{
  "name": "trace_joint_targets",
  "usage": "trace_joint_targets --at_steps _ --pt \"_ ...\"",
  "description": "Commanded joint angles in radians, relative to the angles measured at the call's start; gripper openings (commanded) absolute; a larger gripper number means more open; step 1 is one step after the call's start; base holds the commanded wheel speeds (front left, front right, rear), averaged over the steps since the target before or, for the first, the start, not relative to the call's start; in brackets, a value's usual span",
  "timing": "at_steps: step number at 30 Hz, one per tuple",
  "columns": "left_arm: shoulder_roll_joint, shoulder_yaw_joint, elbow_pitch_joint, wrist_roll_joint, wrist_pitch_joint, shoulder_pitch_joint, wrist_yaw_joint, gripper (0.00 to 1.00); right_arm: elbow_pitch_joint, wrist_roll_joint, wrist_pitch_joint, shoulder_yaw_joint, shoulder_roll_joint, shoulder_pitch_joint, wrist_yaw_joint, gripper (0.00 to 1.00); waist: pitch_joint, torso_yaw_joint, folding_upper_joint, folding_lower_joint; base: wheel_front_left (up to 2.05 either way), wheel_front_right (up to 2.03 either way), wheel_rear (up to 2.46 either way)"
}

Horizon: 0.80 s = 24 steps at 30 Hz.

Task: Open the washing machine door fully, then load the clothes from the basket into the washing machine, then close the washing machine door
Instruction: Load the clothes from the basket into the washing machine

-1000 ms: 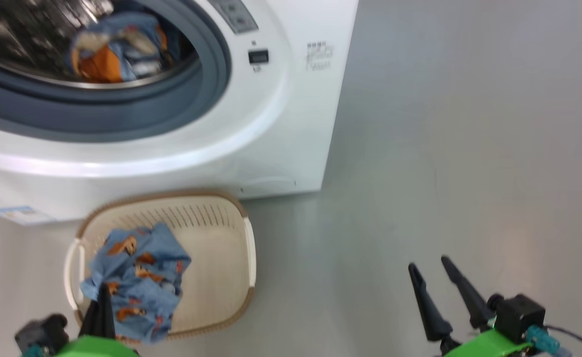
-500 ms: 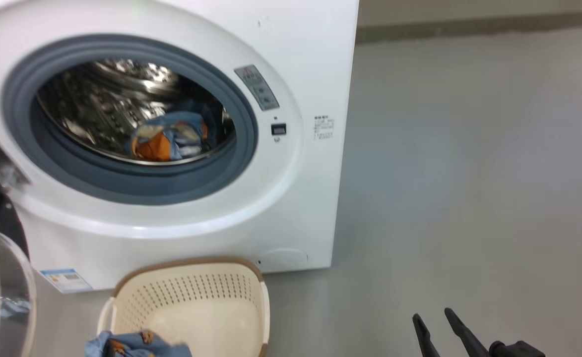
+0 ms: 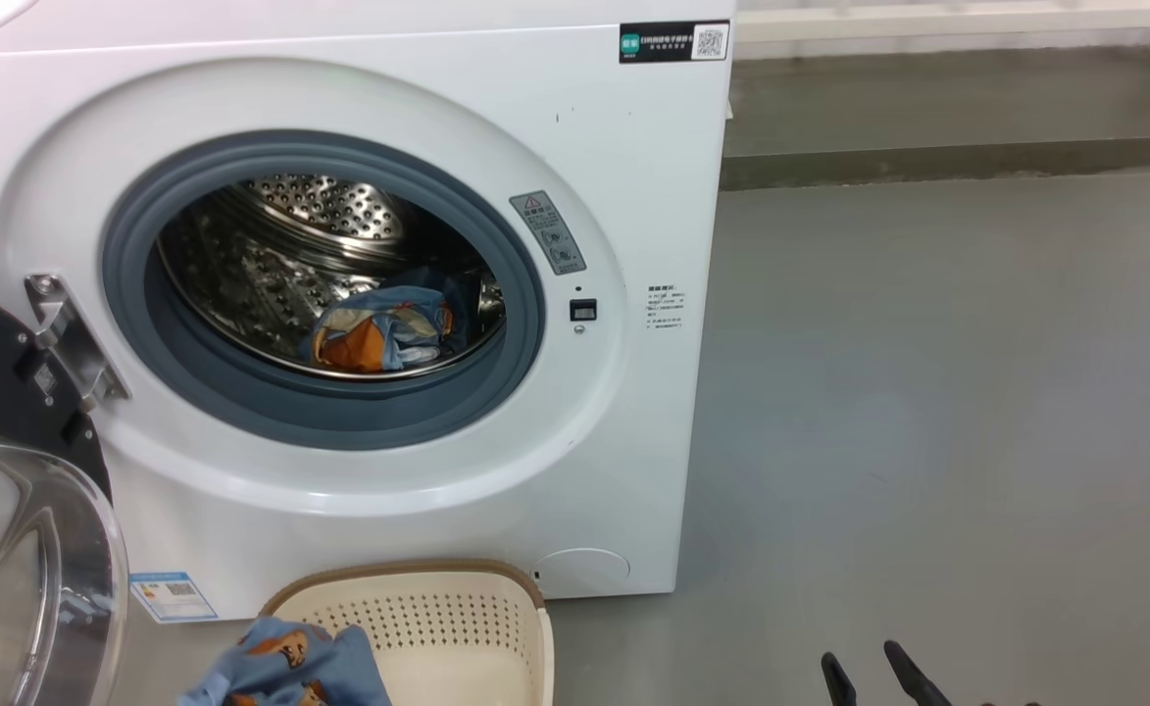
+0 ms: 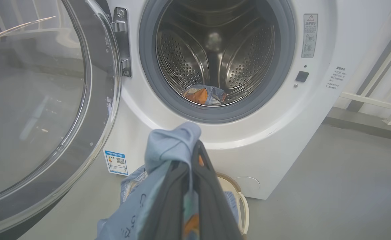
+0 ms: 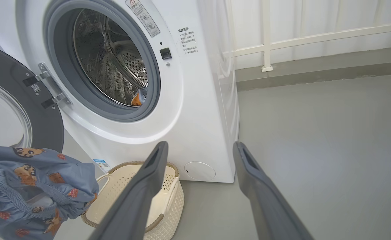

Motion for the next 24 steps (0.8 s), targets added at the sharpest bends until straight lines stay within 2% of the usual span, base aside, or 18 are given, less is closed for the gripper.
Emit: trace_joint_targets --at_steps 1,24 --pt "0.008 0.027 -0.035 0.018 -0.014 -0.019 0.001 0.0 -0.022 0.005 -0.005 0.025 -0.017 -0.003 0.002 1.0 -0.003 -0.001 0.0 0.0001 0.0 0.0 0.0" --pt "0.008 0.038 -0.048 0.007 -0.014 -0.029 -0.016 0.0 -0.031 -0.002 -0.005 0.006 -0.014 -0.012 0.002 1.0 0.026 -0.039 0.0 0.0001 0.0 0.0 0.0"
